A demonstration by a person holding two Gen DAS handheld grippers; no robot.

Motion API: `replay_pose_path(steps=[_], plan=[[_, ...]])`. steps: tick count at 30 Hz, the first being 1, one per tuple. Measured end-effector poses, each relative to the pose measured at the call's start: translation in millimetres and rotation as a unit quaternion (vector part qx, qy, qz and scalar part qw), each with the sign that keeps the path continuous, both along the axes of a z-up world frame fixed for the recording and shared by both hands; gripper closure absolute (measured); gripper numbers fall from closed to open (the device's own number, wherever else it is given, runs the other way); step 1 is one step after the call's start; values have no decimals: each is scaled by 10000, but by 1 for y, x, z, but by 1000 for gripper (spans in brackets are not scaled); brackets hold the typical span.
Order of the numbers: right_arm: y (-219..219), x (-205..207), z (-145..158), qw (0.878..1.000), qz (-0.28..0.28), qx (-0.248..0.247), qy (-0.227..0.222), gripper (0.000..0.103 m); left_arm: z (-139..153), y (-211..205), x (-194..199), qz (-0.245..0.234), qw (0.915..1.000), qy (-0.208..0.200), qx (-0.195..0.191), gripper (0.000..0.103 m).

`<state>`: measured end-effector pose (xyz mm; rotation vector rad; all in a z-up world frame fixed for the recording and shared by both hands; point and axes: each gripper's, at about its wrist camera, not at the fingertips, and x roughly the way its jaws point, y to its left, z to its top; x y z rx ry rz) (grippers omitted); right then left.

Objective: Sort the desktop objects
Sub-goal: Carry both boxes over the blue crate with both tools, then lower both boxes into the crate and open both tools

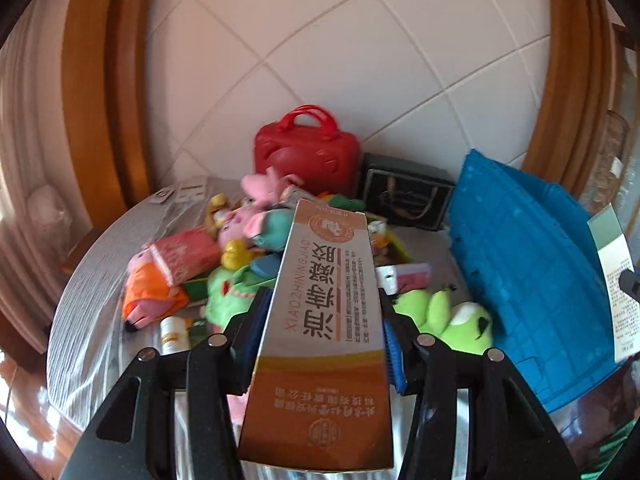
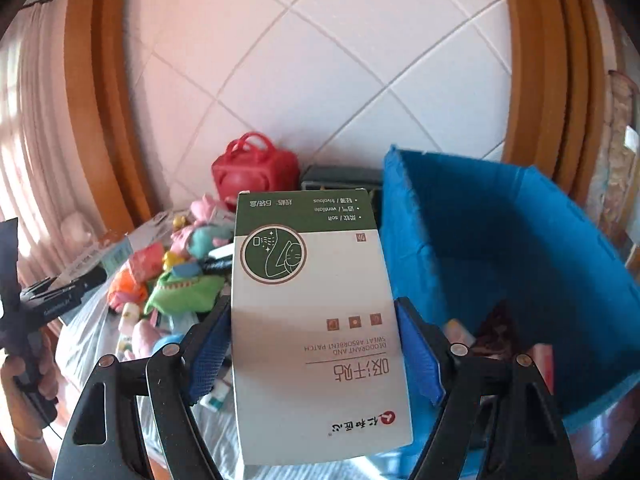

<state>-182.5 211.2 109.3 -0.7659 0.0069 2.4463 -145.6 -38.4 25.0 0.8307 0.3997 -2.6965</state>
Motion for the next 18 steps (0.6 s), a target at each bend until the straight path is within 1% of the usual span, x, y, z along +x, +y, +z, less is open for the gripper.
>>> replay_pose_path(steps=[2,4,6,8,11,13,16,18], plan=[[13,18,23,9993,-233,270,141,25,16,32,-22,-331,9994,129,-44,54],[33,35,40,9978,-465,435,207,25,30,68,-43,-629,9977,243,-79,55],[56,52,51,9955,-726,580,180,24,45,106,-64,-978,9945,378,-44,55],[85,71,58,9920,-1023,734,54,24,56,150,-85,-1313,9903,449,-49,55],[132,96,61,9878,-1325,797,-162,24,67,214,-121,-1774,9832,418,-18,55],[162,104,56,9848,-1481,838,-337,24,69,251,-145,-1996,9793,346,36,55],[203,124,52,9821,-1601,821,-551,25,70,297,-177,-2170,9758,201,185,55],[227,125,45,9819,-1603,752,-671,25,67,326,-195,-2230,9747,53,154,55]])
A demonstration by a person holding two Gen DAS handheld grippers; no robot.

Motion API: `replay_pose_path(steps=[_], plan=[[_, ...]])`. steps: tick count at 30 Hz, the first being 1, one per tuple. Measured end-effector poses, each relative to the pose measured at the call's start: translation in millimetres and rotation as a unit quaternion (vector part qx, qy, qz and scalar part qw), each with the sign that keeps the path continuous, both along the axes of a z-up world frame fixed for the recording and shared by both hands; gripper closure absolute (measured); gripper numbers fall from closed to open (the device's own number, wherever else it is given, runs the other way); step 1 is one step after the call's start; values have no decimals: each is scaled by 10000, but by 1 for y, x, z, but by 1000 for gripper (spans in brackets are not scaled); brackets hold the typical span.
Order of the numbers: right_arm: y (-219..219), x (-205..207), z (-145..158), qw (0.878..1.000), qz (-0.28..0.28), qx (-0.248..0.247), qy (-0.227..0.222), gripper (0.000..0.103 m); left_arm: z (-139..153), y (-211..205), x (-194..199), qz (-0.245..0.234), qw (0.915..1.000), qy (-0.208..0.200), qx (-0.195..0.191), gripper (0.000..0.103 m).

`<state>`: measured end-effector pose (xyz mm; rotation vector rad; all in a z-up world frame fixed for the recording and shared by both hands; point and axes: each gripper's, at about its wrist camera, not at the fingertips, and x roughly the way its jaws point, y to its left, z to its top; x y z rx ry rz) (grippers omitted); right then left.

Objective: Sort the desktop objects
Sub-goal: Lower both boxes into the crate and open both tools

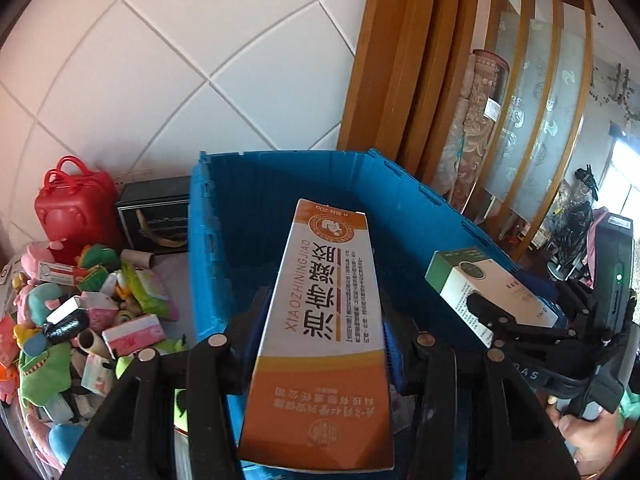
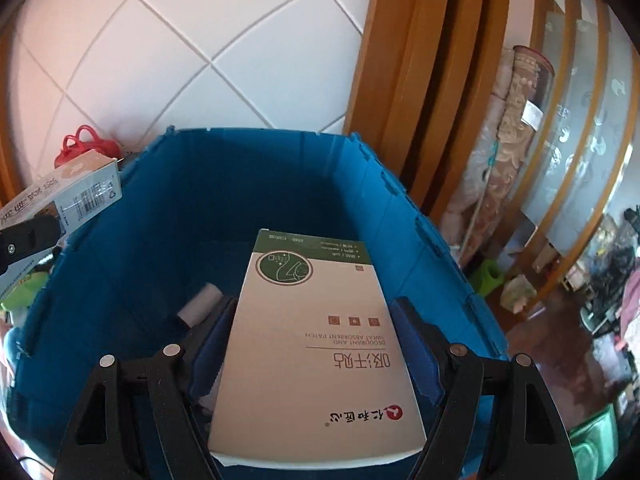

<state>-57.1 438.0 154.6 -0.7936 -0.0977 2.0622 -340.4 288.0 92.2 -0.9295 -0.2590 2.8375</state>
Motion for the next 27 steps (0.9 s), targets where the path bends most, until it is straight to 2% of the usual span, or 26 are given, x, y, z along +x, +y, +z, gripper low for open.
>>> replay_pose_path(steps=[6,9,12,17,20,22,27], plan=[[50,9,-15,9995,56,-137,-291,25,-21,59,-41,77,9980,-483,-410,55],[58,17,-16,9990,184,-203,-340,25,-29,65,-51,-21,9962,-772,-391,55],[64,20,-18,9985,-9,104,-540,25,-30,75,-52,12,9945,-893,-545,54],[72,26,-18,9990,132,-144,-404,25,-42,78,-55,0,9916,-1139,-608,54],[71,24,-19,9987,173,-85,-465,25,-43,74,-53,133,9916,-1126,-618,49],[73,23,-19,9986,217,-49,-481,25,-44,72,-52,161,9920,-1090,-610,40],[74,23,-19,9986,270,-48,-452,24,-46,69,-50,251,9923,-1006,-672,38]])
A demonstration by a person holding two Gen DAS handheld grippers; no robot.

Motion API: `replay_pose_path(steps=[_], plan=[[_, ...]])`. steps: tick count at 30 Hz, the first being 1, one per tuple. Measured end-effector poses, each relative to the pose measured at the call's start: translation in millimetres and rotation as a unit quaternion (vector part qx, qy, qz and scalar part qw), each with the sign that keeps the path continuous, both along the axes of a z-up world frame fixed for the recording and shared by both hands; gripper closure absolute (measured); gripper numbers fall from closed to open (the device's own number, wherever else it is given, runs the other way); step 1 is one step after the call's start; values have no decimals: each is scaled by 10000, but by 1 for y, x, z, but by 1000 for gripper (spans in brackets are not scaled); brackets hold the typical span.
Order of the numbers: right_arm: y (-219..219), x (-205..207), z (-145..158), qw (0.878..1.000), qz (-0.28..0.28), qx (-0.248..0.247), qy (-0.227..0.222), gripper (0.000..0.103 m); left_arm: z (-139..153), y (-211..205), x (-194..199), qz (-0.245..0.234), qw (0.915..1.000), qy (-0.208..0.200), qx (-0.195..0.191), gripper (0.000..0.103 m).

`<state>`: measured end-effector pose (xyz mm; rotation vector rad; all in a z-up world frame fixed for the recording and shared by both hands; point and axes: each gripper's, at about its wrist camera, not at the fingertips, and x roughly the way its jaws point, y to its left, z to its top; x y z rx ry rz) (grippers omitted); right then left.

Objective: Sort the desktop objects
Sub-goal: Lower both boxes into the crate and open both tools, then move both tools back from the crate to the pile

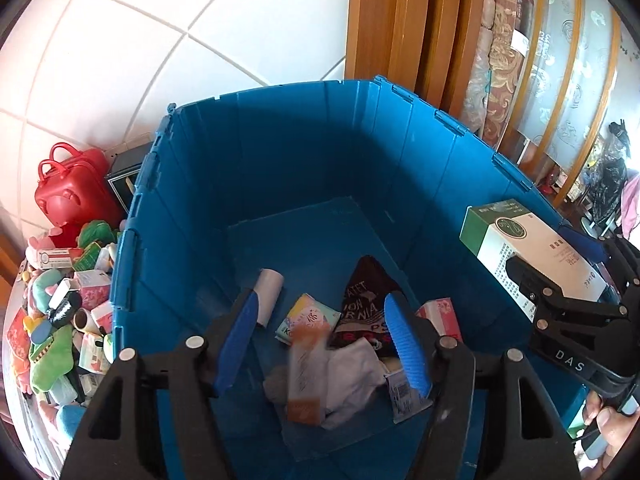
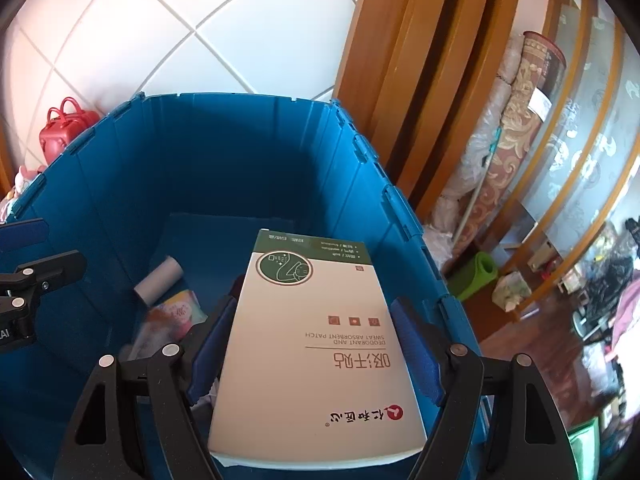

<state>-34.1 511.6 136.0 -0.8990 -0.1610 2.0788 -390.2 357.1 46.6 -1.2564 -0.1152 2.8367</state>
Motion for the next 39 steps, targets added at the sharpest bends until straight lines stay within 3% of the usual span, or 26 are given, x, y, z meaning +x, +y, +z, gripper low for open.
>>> replay_pose_path(steps=[2,6,10,15,23,32,39], plan=[[0,0,1,10000,3,18,29,21,1,-2,0,25,10000,21,-13,37],[-3,2,3,9999,49,67,142,4,3,-5,2,60,10000,63,-32,37],[-8,4,5,9994,91,217,254,0,7,-8,8,93,9998,155,-38,37],[-19,10,7,9977,48,457,497,0,19,-9,26,122,9985,502,-158,37],[-62,22,22,9918,379,337,1173,0,39,-27,72,357,9910,1239,-363,34],[-137,0,35,9822,966,382,1564,0,53,-86,121,608,9824,1737,-324,34],[-204,-43,26,9761,1451,312,1590,0,47,-154,157,933,9785,1816,-297,34]])
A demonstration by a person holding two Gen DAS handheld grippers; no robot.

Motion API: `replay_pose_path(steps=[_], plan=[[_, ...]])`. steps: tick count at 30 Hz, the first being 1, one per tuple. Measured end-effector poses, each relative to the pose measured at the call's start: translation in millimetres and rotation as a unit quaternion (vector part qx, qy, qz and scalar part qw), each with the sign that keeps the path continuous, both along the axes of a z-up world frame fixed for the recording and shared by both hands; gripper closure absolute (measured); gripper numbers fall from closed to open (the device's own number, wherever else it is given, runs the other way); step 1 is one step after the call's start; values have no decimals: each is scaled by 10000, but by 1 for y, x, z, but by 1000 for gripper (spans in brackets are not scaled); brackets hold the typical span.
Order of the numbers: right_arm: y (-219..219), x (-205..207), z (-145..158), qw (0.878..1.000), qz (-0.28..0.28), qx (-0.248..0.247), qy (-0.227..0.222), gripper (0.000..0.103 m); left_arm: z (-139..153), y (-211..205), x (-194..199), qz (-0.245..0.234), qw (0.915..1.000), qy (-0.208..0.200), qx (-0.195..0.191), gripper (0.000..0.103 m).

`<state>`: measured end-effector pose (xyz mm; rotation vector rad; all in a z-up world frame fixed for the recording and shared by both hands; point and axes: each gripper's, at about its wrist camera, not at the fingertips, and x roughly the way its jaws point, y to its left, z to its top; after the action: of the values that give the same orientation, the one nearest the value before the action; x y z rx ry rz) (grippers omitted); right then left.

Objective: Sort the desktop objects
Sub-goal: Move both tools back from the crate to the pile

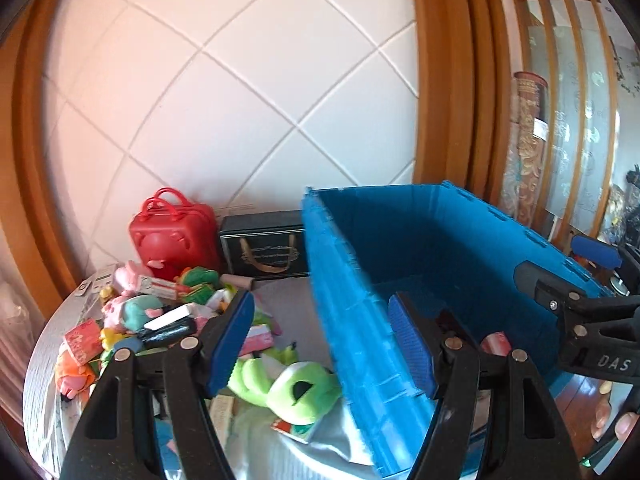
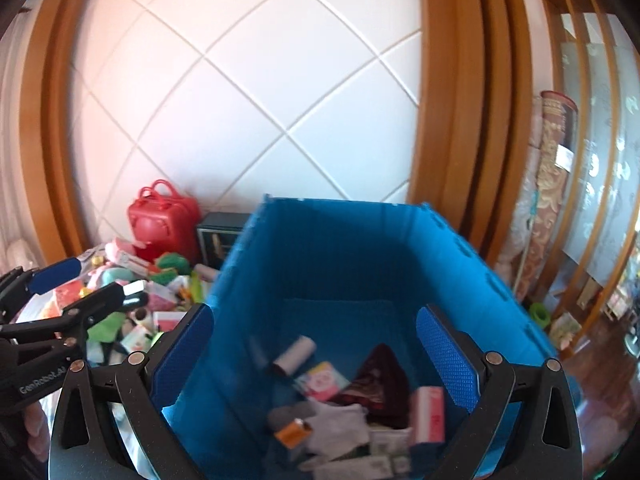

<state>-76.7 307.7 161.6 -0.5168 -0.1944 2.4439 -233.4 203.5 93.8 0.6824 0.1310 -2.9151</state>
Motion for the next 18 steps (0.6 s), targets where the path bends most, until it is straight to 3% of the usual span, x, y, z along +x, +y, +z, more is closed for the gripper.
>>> replay_pose_path(steps=[5,11,18], plan=[[-56,-48,-21,9989,218,301,-269,0,-20,-62,19,339,9990,-202,194,34],[-104,-101,-53,9960,604,292,-591,0,-45,-136,46,859,9950,-463,223,34],[-132,-156,-101,9898,934,-34,-1073,0,-91,-240,88,1697,9801,-805,649,34]])
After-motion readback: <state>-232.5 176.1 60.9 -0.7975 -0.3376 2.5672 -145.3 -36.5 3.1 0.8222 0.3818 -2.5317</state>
